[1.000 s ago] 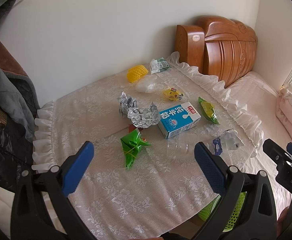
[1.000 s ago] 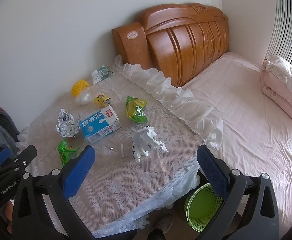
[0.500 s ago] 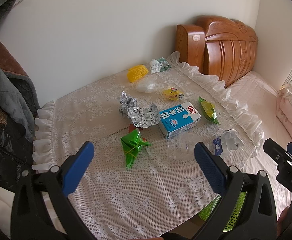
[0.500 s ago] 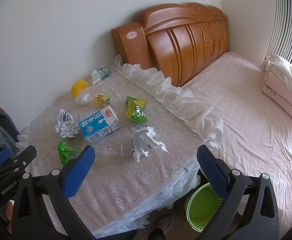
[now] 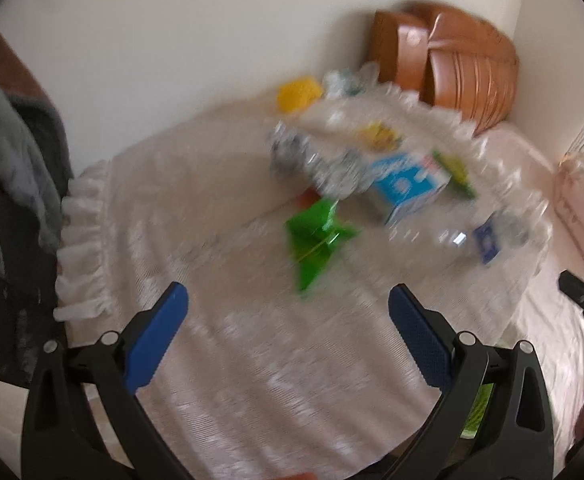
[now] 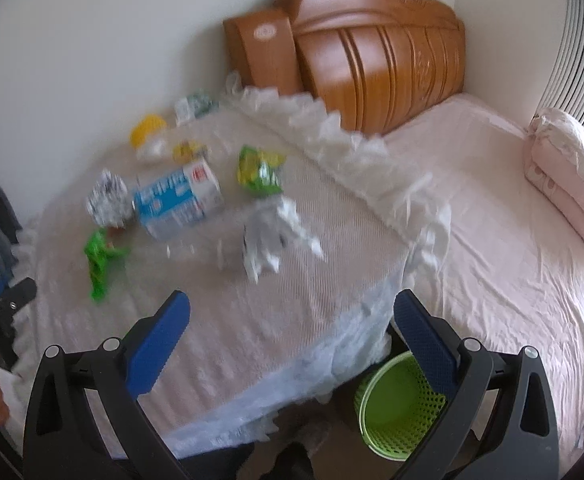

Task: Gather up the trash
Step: 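Grasp the green plastic wrapper with the left tool while the right tool grasps the clear bottle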

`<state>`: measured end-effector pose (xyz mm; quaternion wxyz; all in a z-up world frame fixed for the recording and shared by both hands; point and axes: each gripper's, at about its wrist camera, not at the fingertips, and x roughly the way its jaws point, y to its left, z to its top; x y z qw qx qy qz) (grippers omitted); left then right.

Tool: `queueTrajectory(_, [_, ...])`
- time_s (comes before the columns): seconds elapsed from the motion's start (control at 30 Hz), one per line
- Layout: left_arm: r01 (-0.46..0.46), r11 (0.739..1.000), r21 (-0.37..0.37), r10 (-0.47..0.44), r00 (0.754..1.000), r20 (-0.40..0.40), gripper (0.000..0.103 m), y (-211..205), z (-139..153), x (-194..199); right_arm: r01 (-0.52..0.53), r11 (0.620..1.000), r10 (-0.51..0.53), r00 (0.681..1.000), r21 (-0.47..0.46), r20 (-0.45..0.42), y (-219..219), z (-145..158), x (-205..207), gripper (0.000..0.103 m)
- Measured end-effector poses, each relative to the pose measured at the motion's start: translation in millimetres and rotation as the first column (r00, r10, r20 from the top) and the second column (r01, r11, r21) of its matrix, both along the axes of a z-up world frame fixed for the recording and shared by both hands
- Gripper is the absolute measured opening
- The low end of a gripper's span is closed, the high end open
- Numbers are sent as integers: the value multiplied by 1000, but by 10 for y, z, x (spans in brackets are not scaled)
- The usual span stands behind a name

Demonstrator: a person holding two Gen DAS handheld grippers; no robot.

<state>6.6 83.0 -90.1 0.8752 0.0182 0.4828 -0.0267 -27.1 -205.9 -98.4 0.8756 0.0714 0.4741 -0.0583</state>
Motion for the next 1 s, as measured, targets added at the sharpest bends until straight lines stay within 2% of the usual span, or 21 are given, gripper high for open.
queueTrajectory(0.1, [37,999,29,-36,999,-41,96,116,-188,-45,-23,1000,23,999,-3,-23,27,-168,-94,101])
queueTrajectory(0.23, [116,988,99,-114,993,-25,96,73,-327,-50,-82,996,79,995,-39,-63,104,-339,-174,101])
queueTrajectory(0.3, [154,982,107,-153,988,-23,96,30,-370,-11,-102,994,98,992,-45,-75,138,-383,-189,101])
queueTrajectory(0.43, [251,962,109,-249,968,-29,96,-149,-521,249,-126,991,122,989,-43,-88,206,-413,-160,101])
queueTrajectory(0.53, [275,953,127,-274,961,-24,96,-264,-641,513,-137,990,134,987,-36,-83,272,-384,-120,101])
queueTrajectory(0.6, [276,954,120,-275,961,-27,91,-296,-713,665,-143,989,140,987,-36,-81,290,-372,-108,101])
queueTrajectory(0.67, [287,952,104,-285,958,-42,79,-323,-803,833,-182,982,178,981,-43,-78,377,-342,-62,101])
queueTrajectory(0.7, [293,951,93,-290,956,-51,77,-324,-844,905,-206,977,201,976,-52,-80,415,-328,-41,101])
queueTrajectory(0.77, [296,952,79,-293,955,-51,70,-309,-886,973,-271,958,264,961,-92,-88,522,-292,26,101])
queueTrajectory(0.83, [303,951,52,-301,952,-51,68,-282,-904,998,-365,915,351,931,-175,-105,691,-233,133,101])
queueTrajectory(0.9, [310,951,6,-310,949,-52,62,-244,-926,1021,-448,858,431,894,-252,-120,851,-193,242,101])
queueTrajectory(0.93, [314,949,-13,-314,948,-55,55,-230,-937,1028,-498,816,481,867,-293,-134,951,-182,323,101])
queueTrajectory(1.0, [305,951,-39,-307,950,-49,56,-200,-945,1042,-574,745,555,816,-340,-163,1096,-201,458,101])
